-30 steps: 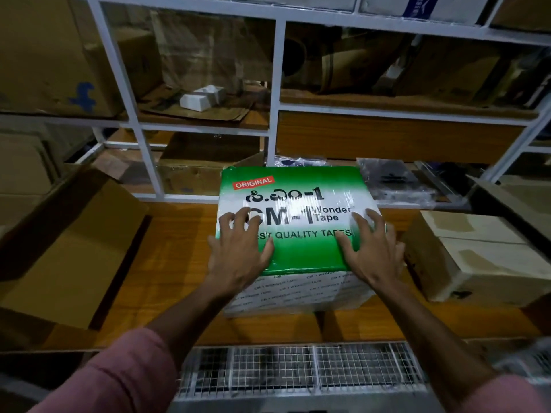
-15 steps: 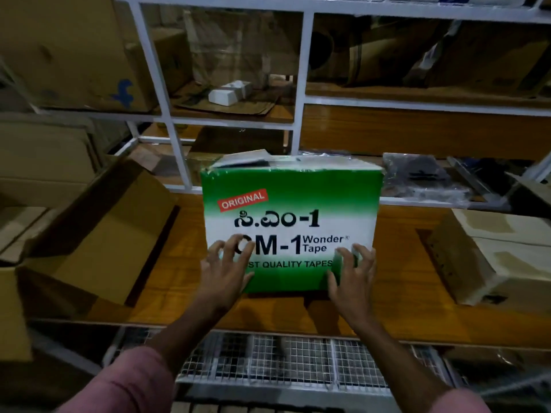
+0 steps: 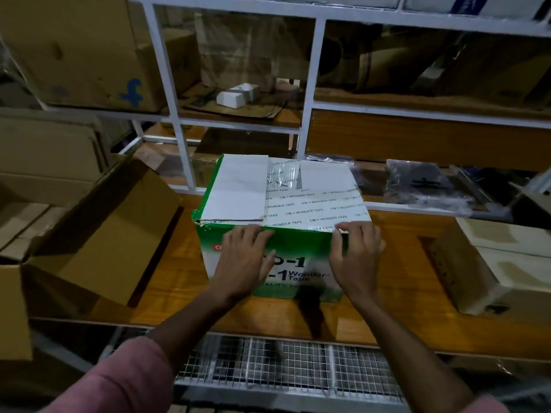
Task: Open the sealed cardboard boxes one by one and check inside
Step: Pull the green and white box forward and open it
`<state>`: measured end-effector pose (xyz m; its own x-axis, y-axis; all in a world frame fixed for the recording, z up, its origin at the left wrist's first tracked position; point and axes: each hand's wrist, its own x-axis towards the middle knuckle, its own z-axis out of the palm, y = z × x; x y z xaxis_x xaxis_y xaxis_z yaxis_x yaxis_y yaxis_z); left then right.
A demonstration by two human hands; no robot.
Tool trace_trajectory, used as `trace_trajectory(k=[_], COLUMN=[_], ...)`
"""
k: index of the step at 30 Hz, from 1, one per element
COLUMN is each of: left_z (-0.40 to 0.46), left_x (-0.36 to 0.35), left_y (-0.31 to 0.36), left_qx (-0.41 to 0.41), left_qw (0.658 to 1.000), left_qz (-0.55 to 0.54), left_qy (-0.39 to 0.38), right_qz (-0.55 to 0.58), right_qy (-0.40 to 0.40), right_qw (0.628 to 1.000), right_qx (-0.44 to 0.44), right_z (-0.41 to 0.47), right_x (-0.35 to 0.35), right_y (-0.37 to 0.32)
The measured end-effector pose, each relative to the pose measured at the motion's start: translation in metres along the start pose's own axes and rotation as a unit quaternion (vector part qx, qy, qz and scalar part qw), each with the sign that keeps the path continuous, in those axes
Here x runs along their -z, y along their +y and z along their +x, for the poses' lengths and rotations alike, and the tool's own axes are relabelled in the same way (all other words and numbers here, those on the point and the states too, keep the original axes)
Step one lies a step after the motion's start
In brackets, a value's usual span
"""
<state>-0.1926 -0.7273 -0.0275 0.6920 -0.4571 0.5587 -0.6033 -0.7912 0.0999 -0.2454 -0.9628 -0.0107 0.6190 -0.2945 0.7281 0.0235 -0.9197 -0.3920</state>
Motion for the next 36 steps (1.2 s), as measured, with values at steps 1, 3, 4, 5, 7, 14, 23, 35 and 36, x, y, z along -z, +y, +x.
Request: trace_trajectory(k=[1,3,4,5,7,14,23,35,36], left_z=[0.007,0.02,0.026,0.031,0.039,0.068,0.087,0.112,0.109], left_x=[0.005,0.014,0.017,0.021,0.025,0.019,0.046,0.072,0.069], left_y=[0.004,0.013,0.016,0.021,0.028,0.028,-0.002,-0.037,-0.048], left_qx=[-0.015,-0.036,-0.039,-0.035,-0.028,-0.031,-0.09,0.089,0.127], left_qw=[1.0,0.997,0.993,0.987,0.967,0.978,0.964,0.9,0.907], left_qz=[-0.018,-0.069,-0.108,-0.154,-0.237,-0.073,0.171,0.336,0.281], left_qy=[0.013,0.022,0.01,-0.017,-0.086,-0.195,-0.183,-0.264,-0.287], right_qz=[0.009,0.031,0.047,0.06,0.041,-0.036,-0.063,-0.067,-0.067], right_qy=[0.001,-0.047,-0.099,-0.16,-0.266,-0.358,-0.338,-0.341,-0.341], right_qw=[0.999,0.995,0.991,0.984,0.963,0.933,0.938,0.937,0.937], right_qx=[0.032,0.078,0.076,0.057,0.027,0.028,0.039,0.029,0.028], right_z=[0.012,0.037,0.05,0.062,0.079,0.075,0.073,0.073,0.073], right_x=[0.0,-0.003,-0.009,-0.016,-0.035,-0.056,-0.053,-0.051,-0.052], right_y=[-0.01,-0.03,-0.038,-0.044,-0.049,-0.032,-0.03,-0.034,-0.034])
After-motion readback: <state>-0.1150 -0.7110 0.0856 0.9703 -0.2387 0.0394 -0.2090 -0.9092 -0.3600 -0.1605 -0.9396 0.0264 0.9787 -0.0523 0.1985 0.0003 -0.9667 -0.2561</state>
